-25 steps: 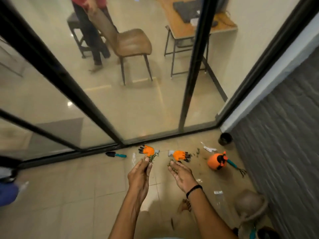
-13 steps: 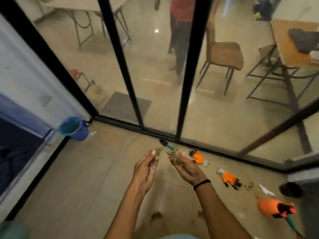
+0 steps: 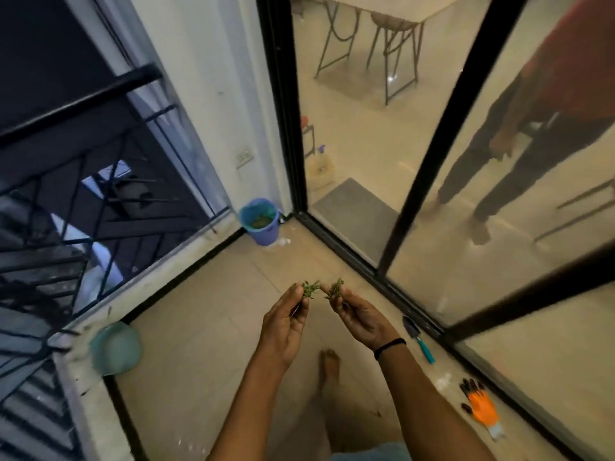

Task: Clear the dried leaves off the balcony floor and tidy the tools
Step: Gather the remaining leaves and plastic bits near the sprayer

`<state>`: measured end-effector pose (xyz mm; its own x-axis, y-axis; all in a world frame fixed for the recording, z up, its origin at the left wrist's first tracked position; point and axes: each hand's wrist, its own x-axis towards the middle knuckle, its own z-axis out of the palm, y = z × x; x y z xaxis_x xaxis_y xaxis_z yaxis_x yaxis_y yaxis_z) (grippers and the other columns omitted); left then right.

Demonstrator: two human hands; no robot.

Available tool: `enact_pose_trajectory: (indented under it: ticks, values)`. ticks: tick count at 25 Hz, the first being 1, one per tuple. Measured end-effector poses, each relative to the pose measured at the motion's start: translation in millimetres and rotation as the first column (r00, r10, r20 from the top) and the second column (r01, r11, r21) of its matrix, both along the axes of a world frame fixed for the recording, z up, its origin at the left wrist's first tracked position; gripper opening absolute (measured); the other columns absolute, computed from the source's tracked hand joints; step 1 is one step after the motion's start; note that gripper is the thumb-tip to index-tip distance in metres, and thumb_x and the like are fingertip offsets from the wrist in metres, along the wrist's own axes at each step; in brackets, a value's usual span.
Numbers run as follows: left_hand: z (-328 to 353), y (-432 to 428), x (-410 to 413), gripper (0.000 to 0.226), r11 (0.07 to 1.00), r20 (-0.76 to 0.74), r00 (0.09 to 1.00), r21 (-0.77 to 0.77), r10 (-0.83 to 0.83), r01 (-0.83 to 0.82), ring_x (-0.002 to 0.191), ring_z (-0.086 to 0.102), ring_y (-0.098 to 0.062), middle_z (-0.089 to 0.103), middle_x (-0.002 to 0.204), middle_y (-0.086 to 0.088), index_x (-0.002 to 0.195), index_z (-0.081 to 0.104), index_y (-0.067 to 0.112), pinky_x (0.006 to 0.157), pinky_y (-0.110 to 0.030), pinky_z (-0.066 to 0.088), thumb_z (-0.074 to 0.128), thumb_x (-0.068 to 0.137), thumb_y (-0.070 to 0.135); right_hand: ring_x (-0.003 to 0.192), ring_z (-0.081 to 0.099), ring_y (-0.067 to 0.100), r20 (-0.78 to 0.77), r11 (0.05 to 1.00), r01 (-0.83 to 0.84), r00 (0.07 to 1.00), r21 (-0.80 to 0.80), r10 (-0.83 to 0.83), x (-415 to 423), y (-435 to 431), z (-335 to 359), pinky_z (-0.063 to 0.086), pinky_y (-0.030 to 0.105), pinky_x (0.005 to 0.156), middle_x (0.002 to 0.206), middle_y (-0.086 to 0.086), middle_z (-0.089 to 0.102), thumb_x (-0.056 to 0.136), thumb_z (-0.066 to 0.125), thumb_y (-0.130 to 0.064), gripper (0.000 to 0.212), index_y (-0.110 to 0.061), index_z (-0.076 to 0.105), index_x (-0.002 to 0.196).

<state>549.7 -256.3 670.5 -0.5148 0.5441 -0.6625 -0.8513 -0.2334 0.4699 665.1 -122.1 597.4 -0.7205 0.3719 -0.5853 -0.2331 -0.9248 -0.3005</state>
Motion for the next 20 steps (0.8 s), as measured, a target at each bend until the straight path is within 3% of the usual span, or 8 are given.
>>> enact_pose_trajectory:
  ticks: [4, 7, 10, 13, 16, 19, 20]
  values:
    - [-9.4, 43.1, -97.0, 0.030, 0.989, -0.010, 0.992, -0.080, 0.124, -0.125, 0.084, 0.069, -0.012, 0.073, 0.099, -0.010, 0.113, 0.069, -0.001, 0.075, -0.022, 0.059, 0.074, 0.084, 0.002, 0.086, 0.062, 0.019, 0.031, 0.994, -0.102, 0.994, -0.039, 0.103, -99.8, 60.9, -10.5, 0.059, 0.022, 0.068, 0.128, 0.028, 0.059, 0.062, 0.091, -0.002, 0.038, 0.003, 0.074, 0.096]
    - [-16.4, 80.6, -171.8, 0.031, 0.973, -0.006, 0.978, -0.103, 0.208, -0.208, 0.082, 0.069, -0.012, 0.073, 0.095, -0.010, 0.114, 0.069, 0.000, 0.077, -0.021, 0.059, 0.075, 0.083, 0.003, 0.086, 0.062, 0.019, 0.042, 0.987, -0.153, 0.987, -0.057, 0.156, -177.5, 111.6, -13.8, 0.059, 0.023, 0.068, 0.129, 0.029, 0.058, 0.070, 0.084, -0.001, 0.026, 0.004, 0.075, 0.094]
    - [-27.6, 116.1, -242.8, 0.030, 0.962, -0.003, 0.969, -0.123, 0.245, -0.244, 0.084, 0.068, -0.011, 0.073, 0.098, -0.010, 0.113, 0.069, 0.000, 0.078, -0.020, 0.059, 0.075, 0.084, 0.003, 0.084, 0.064, 0.019, 0.108, 0.979, -0.193, 0.974, -0.059, 0.198, -252.2, 150.4, -13.0, 0.059, 0.022, 0.066, 0.118, 0.028, 0.063, 0.057, 0.091, 0.001, 0.040, 0.004, 0.073, 0.093]
    - [-53.2, 155.0, -315.1, 0.030, 0.951, 0.014, 0.963, -0.163, 0.270, -0.265, 0.088, 0.069, -0.013, 0.073, 0.101, -0.012, 0.114, 0.068, -0.001, 0.078, -0.021, 0.059, 0.073, 0.085, 0.000, 0.087, 0.064, 0.017, 0.191, 0.985, -0.162, 0.967, -0.054, 0.169, -329.8, 189.3, -22.6, 0.059, 0.021, 0.067, 0.115, 0.025, 0.065, 0.078, 0.070, -0.004, 0.026, 0.002, 0.068, 0.103]
    - [-95.0, 190.4, -396.9, 0.032, 0.945, 0.028, 0.966, -0.214, 0.258, -0.246, 0.088, 0.067, -0.013, 0.069, 0.104, -0.012, 0.118, 0.067, -0.001, 0.075, -0.022, 0.059, 0.072, 0.087, 0.002, 0.089, 0.068, 0.017, 0.268, 0.986, -0.158, 0.949, -0.052, 0.166, -409.3, 224.0, -59.0, 0.058, 0.020, 0.068, 0.105, 0.015, 0.069, 0.089, 0.061, -0.005, 0.017, -0.001, 0.067, 0.104]
    - [-152.8, 217.0, -475.5, 0.032, 0.938, 0.093, 0.962, -0.265, 0.257, -0.225, 0.107, 0.063, -0.014, 0.068, 0.115, -0.011, 0.122, 0.067, 0.000, 0.095, -0.024, 0.052, 0.070, 0.091, 0.010, 0.091, 0.068, 0.018, 0.386, 0.988, -0.142, 0.909, -0.066, 0.156, -481.5, 249.8, -116.0, 0.058, 0.022, 0.068, 0.106, 0.014, 0.068, 0.097, 0.056, -0.004, 0.017, 0.000, 0.065, 0.110]
    - [-175.7, 230.9, -507.7, 0.033, 0.926, 0.182, 0.925, -0.249, 0.334, -0.285, 0.112, 0.061, -0.014, 0.068, 0.121, -0.010, 0.125, 0.066, 0.001, 0.097, -0.020, 0.050, 0.068, 0.093, 0.011, 0.091, 0.067, 0.019, 0.427, 0.988, -0.145, 0.891, -0.059, 0.156, -509.8, 258.6, -140.4, 0.059, 0.023, 0.068, 0.107, 0.014, 0.067, 0.097, 0.056, -0.003, 0.019, 0.001, 0.064, 0.114]
